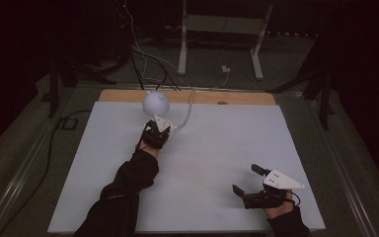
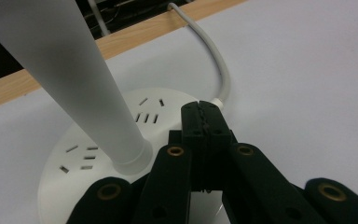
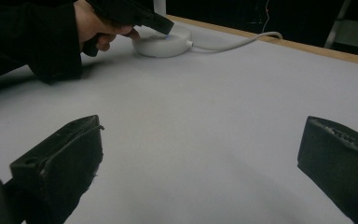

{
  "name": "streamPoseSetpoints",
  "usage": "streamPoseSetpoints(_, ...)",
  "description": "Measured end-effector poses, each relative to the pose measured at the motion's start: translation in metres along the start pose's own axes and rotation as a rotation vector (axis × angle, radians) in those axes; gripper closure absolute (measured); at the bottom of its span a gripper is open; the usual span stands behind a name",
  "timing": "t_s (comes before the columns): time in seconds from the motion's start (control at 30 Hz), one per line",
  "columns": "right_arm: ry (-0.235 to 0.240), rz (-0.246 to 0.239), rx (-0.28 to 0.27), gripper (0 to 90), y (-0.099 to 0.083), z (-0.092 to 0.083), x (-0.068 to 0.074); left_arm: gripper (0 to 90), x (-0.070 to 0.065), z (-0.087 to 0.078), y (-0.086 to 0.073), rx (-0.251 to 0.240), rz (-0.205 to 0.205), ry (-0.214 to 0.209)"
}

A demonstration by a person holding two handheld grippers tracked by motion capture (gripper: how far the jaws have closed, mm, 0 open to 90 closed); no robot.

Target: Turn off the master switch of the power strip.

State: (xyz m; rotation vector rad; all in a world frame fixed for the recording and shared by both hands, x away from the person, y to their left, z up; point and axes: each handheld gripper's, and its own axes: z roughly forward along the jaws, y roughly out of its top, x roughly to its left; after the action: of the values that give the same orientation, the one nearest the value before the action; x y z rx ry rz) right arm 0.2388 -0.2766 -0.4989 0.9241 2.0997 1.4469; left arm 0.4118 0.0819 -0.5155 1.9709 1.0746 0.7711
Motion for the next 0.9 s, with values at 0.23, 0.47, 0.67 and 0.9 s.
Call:
streamPoseSetpoints(0.23,0.0,-0.001,-0.001,0.0,0.0,0.0,0.0,90.0,-0.001,0.002,-0.003,0.004,0.011,0.005)
streamPoseSetpoints(0.47,0.0,-0.003,0.0,0.0,0.0,0.0,0.0,90.0,-0.006,0.003,-0.004,0.0,0.06,0.041)
streamPoseSetpoints(0.67,0.003,-0.002,0.001,0.0,0.0,0.0,0.001,90.0,-0.011,0.004,-0.006,0.001,0.092,0.064)
streamPoseSetpoints(0.9,0.004,-0.004,0.002,0.0,0.0,0.0,0.001,90.0,-0.012,0.004,-0.005,0.01,0.116,0.071)
